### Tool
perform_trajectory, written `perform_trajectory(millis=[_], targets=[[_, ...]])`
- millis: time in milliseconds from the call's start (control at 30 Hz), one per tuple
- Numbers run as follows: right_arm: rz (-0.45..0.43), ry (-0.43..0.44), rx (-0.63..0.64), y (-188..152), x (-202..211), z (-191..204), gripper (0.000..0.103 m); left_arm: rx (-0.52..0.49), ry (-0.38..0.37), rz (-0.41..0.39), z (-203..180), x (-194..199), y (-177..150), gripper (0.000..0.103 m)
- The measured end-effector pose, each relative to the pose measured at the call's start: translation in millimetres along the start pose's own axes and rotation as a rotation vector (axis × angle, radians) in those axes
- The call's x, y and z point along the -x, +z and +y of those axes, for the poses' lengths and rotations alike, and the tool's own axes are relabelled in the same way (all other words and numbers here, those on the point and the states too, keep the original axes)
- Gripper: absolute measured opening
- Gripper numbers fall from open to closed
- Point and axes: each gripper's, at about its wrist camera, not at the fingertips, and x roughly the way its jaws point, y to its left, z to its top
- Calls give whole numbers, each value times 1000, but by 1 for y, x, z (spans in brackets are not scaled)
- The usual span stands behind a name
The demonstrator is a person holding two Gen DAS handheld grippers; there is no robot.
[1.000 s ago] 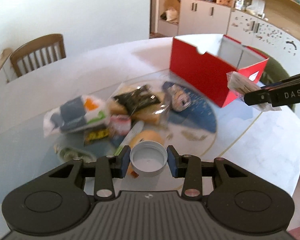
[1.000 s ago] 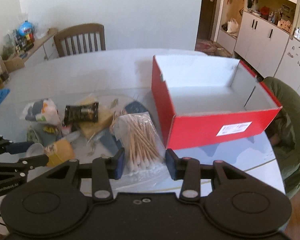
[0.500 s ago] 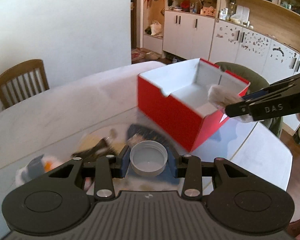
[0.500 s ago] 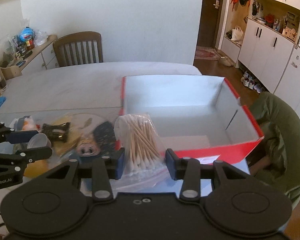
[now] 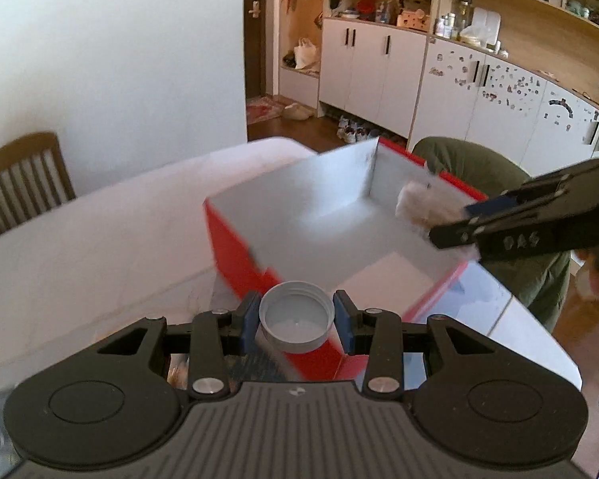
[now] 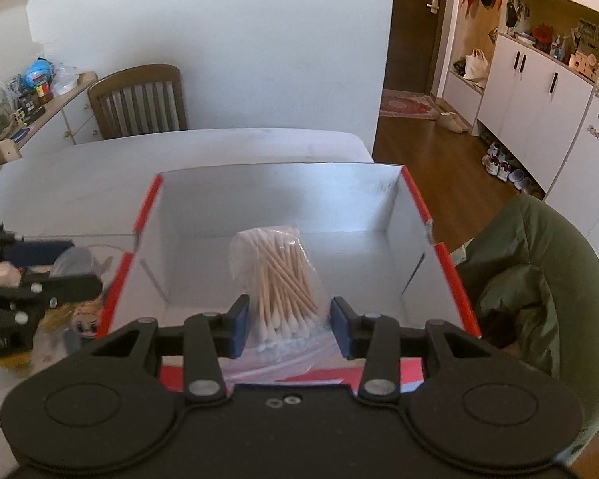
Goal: Organize objects
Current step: 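Carry the cotton swabs and white cap with both tools into the red box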
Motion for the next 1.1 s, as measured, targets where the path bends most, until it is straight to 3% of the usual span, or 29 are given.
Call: perform_trajectory(millis=[333, 600, 900, 1100], targets=[[60, -25, 55, 7, -39, -19, 42, -4, -26, 69, -13, -64, 44, 38], [152, -14, 134, 7, -76, -24, 42, -80, 3, 199, -32, -131, 46, 38], [278, 1, 158, 10, -112, -32, 42, -58, 5, 397, -36, -183, 55, 38], [341, 11, 182, 4, -123, -30, 43, -29, 2, 468, -37, -204, 59, 38]])
